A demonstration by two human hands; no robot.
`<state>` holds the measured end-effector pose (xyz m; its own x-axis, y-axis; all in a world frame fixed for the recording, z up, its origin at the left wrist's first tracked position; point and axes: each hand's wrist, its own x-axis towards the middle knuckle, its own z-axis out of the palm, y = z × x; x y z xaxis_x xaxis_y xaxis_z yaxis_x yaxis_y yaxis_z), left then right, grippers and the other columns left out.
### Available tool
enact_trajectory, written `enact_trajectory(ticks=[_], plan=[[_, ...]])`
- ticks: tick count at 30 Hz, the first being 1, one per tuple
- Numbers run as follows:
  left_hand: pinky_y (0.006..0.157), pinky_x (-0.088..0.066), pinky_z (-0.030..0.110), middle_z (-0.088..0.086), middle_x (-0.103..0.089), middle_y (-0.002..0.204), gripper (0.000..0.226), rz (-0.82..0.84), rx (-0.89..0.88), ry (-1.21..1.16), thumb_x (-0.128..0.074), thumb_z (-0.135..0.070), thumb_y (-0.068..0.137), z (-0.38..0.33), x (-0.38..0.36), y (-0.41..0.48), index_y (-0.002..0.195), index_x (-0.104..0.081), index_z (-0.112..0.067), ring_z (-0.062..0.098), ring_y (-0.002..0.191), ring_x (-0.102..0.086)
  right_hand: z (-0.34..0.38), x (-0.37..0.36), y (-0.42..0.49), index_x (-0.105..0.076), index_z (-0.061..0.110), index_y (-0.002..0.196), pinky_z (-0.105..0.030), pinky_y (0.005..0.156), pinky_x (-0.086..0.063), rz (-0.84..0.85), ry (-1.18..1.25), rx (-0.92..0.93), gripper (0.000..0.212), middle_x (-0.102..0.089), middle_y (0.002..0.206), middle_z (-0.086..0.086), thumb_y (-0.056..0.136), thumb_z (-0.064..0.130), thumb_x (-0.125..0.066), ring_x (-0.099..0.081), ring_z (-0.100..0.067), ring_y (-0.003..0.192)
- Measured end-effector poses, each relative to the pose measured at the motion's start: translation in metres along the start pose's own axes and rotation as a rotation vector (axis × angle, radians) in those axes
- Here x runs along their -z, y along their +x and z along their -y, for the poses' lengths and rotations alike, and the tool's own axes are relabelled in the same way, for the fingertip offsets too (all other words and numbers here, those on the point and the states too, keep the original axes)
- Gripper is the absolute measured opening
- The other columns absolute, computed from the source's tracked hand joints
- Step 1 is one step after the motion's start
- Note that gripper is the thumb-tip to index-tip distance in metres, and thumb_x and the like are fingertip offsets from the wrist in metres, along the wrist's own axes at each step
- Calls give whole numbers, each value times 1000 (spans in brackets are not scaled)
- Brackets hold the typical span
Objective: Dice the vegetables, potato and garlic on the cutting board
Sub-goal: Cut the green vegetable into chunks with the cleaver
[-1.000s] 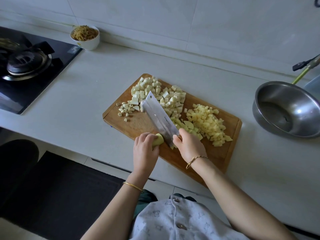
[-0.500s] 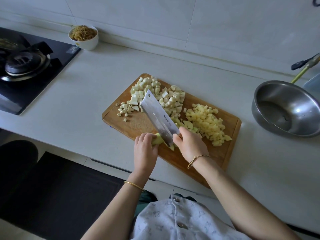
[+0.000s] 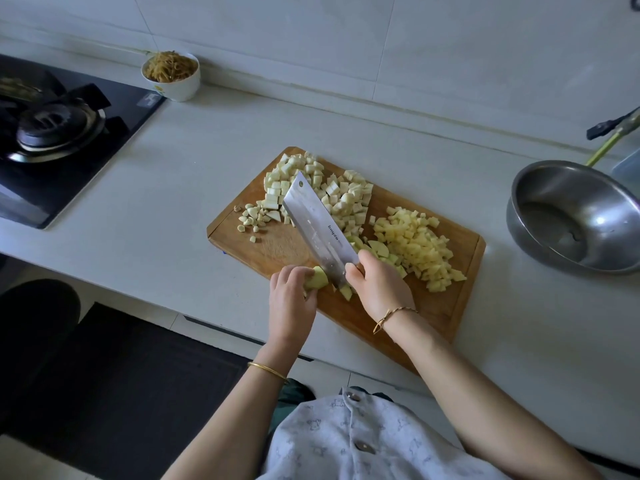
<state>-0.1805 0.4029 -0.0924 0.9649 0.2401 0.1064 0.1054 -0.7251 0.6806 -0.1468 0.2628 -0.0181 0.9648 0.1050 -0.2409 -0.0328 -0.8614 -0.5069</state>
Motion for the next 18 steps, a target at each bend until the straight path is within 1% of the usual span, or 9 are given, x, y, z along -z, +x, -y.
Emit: enact_trajectory(ticks=[2,7,11,13,16,18], plan=[[83,-34,24,8,-61,108,28,1,9,4,-71,0,77,-1,0,0,103,-64,-6,23,101,-48,0,2,-3,-22,22,65,-30,46,-23,-14,11,5,40,-38,60,0,99,30,-42,-33,-19,52],[83,-35,23,9,-61,107,26,4,9,12,-70,1,77,-1,0,0,102,-63,-4,23,101,-49,0,2,-6,-24,21,66,-30,44,-22,-11,-2,31,39,-37,58,1,99,30,-42,-31,-15,48],[84,-36,23,8,-61,108,25,5,8,4,-69,1,77,-2,1,0,101,-63,-4,23,102,-49,-1,0,-6,-34,13,78,-29,42,-21,0,-54,35,28,-37,57,1,100,30,-40,-32,-14,48],[85,-35,23,8,-61,109,25,4,9,2,-69,2,77,-1,0,0,101,-63,-4,23,103,-49,0,-1,-4,-35,13,80,-29,42,-21,20,-81,41,27,-38,59,1,100,31,-40,-34,-16,50],[85,-35,24,9,-61,109,26,8,4,1,-70,3,76,-1,0,0,101,-64,-4,24,102,-50,0,-4,-1,-36,12,82,-29,44,-24,54,-113,44,26,-41,62,1,100,31,-39,-41,-23,58],[85,-35,24,9,-61,108,27,10,0,3,-71,2,75,0,0,1,100,-64,-4,24,102,-50,-2,-6,1,-36,12,82,-29,45,-24,55,-84,19,27,-41,62,1,100,31,-38,-40,-22,58]])
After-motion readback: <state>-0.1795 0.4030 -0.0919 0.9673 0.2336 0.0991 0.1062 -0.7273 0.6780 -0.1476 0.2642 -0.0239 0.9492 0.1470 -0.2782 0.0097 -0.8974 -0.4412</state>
